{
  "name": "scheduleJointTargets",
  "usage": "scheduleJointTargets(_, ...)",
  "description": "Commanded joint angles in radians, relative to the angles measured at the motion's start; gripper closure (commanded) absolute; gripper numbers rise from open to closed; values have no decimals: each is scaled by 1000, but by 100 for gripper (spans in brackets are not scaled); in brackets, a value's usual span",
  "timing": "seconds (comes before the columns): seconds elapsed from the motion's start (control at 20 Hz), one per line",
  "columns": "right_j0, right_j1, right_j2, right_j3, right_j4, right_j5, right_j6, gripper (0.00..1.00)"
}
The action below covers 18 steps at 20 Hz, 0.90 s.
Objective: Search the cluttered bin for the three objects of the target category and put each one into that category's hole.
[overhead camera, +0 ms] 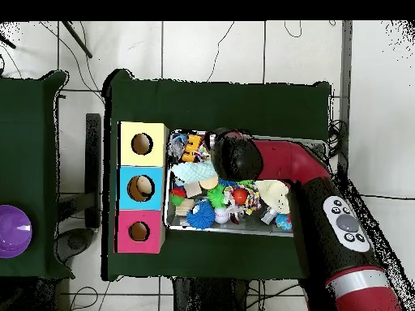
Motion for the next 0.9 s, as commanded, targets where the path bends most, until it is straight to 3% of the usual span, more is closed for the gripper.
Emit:
scheduleJointTargets(0.05, -45, -5, 30, 110, -67, 17, -51, 0)
scheduleJointTargets(0.45, -39, -39, 14, 195, -87, -34, 26, 0)
scheduleJointTargets(0.9, -23, -40, 4, 234, -99, -74, 68, 0)
